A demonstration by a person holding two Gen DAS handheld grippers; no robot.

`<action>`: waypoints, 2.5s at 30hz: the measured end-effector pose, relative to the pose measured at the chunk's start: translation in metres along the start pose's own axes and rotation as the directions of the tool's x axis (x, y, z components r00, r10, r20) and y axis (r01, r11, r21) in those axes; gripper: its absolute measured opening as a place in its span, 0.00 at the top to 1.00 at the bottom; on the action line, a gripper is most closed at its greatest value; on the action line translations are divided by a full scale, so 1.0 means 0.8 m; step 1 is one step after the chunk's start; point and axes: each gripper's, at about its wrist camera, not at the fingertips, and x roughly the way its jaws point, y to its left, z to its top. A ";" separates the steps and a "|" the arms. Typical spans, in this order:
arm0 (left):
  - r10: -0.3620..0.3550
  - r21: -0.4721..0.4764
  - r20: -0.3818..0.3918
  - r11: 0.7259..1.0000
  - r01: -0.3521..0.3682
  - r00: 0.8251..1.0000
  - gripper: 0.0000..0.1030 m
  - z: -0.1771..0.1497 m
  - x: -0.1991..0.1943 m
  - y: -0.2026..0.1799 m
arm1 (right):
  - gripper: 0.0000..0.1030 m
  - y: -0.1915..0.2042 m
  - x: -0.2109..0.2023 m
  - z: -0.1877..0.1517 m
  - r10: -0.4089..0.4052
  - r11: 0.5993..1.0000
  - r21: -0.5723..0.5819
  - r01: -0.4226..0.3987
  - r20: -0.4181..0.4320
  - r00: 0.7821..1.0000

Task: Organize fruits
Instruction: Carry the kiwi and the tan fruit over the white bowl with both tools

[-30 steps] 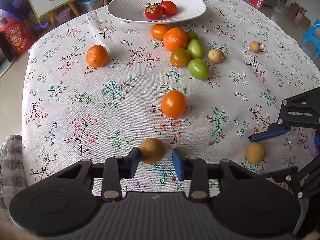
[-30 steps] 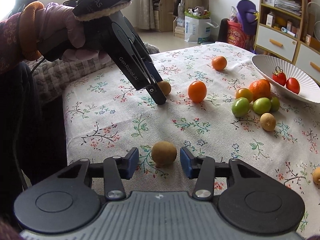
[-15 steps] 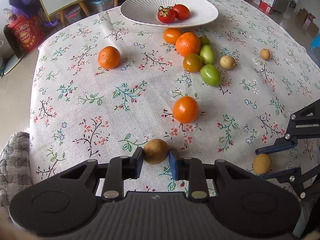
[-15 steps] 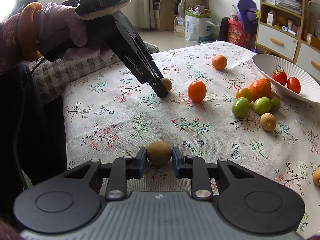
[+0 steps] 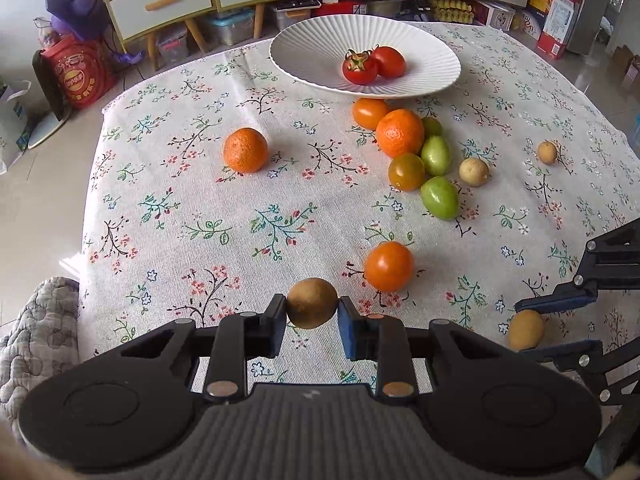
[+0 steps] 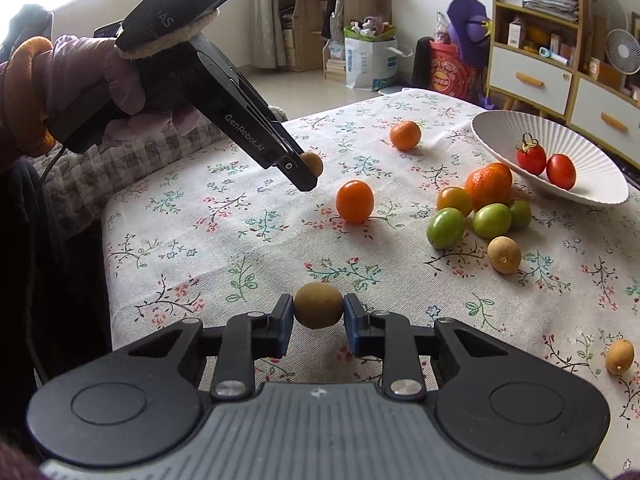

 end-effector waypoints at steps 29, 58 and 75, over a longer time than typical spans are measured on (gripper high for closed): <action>0.065 -0.033 0.158 0.998 -0.061 0.985 0.78 0.111 0.024 -0.049 | 0.76 -0.132 0.008 0.067 -0.239 0.958 0.181 0.221 0.079 0.968; 0.023 -0.051 0.246 0.999 -0.011 0.969 0.78 0.238 0.131 -0.046 | 0.76 -0.249 0.066 0.094 -0.375 0.912 0.204 0.355 0.063 0.925; 0.005 -0.055 0.252 0.998 0.009 0.968 0.78 0.243 0.144 -0.047 | 0.76 -0.245 0.069 0.098 -0.372 0.924 0.126 0.362 0.068 0.926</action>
